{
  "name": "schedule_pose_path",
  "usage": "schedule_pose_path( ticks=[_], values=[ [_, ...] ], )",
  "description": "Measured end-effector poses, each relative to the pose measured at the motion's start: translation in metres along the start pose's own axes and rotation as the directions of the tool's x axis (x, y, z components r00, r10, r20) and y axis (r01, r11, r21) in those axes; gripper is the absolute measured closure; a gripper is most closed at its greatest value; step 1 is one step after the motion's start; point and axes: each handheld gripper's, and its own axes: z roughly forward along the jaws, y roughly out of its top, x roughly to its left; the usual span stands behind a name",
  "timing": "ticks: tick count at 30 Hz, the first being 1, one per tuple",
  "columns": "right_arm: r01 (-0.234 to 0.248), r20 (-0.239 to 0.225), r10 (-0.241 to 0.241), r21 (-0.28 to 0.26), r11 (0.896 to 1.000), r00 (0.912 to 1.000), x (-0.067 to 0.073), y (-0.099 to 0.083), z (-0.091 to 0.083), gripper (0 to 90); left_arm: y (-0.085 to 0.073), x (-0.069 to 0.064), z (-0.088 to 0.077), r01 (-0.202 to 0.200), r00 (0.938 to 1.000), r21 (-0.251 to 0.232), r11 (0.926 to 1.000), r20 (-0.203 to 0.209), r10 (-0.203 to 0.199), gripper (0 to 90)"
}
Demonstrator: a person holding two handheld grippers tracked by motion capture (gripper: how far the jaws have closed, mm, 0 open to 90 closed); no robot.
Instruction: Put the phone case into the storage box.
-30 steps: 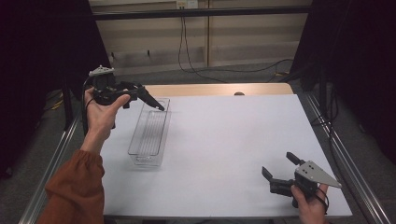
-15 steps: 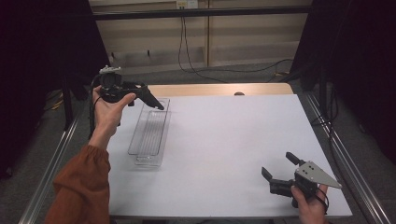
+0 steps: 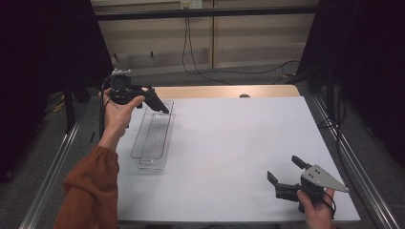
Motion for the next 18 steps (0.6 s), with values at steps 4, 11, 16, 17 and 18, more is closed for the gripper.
schedule_pose_path(
  ticks=[4, 11, 16, 17, 18],
  values=[
    [0.0, -0.002, 0.0, 0.0, 1.0, 1.0, 0.0, 0.0, 0.0, 0.2, -0.001, -0.003, 0.008, -0.002, 0.9997, 0.004, 1.0, -0.026, 0.002, 14.9],
    [-0.001, -0.006, 0.001, 0.003, 1.0, 1.0, 0.0, -0.001, 0.0, 0.2, -0.003, -0.006, 0.014, 0.007, 0.9991, -0.006, 1.0, -0.043, -0.007, 14.8],
    [0.003, -0.01, -0.003, 0.004, 1.0, 0.9999, 0.001, -0.001, 0.001, 0.2, -0.004, -0.009, 0.019, -0.002, 0.9979, -0.005, 1.0, -0.064, 0.001, 14.8],
    [0.003, -0.01, -0.003, 0.004, 1.0, 0.9999, 0.001, -0.001, 0.001, 0.2, -0.005, -0.009, 0.02, 0.0, 0.9975, -0.003, 1.0, -0.07, 0.0, 14.8],
    [0.0, -0.009, 0.0, 0.005, 1.0, 1.0, 0.0, -0.001, 0.001, 0.2, -0.005, -0.009, 0.021, 0.004, 0.9969, -0.002, 1.0, -0.078, -0.005, 14.8]
  ],
)
